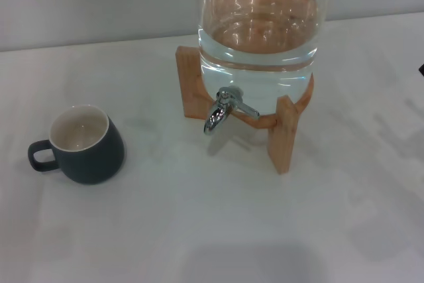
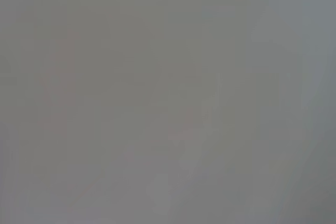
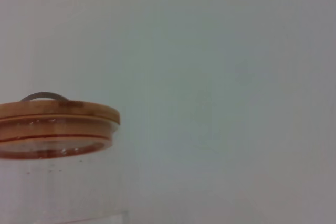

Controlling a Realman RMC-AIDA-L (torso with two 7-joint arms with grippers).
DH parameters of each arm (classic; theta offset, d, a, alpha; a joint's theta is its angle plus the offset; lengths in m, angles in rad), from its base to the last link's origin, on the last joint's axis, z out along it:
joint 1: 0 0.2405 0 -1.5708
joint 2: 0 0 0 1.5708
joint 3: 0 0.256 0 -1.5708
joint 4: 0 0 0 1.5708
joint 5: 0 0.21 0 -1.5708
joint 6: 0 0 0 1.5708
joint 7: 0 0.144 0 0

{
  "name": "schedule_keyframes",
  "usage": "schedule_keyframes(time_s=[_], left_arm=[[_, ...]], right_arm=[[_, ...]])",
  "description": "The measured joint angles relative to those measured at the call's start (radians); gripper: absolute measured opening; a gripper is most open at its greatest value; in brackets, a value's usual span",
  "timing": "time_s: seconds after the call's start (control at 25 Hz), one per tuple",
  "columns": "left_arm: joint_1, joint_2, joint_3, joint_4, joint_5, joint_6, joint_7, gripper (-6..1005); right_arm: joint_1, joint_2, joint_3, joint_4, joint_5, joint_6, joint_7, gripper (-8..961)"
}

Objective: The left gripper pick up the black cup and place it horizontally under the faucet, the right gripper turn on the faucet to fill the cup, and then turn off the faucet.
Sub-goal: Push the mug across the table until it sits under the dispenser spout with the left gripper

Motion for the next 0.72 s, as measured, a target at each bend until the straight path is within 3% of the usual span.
schedule_keyframes(time_s=[0.72], left_arm=[[0.012, -0.001, 0.004, 0.009, 0.003, 0.009, 0.002, 863]], right_arm=[[-0.009, -0.004, -0.031, -0.010, -0.003, 0.000, 0.008, 795]])
